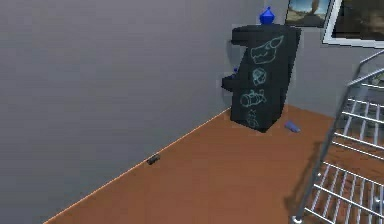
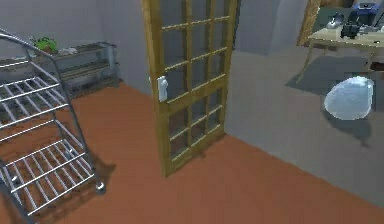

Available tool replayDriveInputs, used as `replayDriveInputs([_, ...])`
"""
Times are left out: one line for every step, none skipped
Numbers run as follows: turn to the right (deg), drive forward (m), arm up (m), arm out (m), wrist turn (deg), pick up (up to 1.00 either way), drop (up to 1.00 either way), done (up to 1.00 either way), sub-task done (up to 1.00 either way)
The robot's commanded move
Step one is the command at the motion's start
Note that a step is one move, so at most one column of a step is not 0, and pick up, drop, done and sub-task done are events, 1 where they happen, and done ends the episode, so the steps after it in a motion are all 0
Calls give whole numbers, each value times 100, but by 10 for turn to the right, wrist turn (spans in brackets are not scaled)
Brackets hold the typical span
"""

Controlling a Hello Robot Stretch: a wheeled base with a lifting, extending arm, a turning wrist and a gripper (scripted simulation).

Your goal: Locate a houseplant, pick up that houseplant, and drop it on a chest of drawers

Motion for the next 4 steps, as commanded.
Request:
replayDriveInputs([0,95,0,0,0,0,0,0,0])
replayDriveInputs([420,0,0,0,0,0,0,0,0])
replayDriveInputs([0,100,0,0,0,0,0,0,0])
replayDriveInputs([90,0,0,0,0,0,0,0,0])
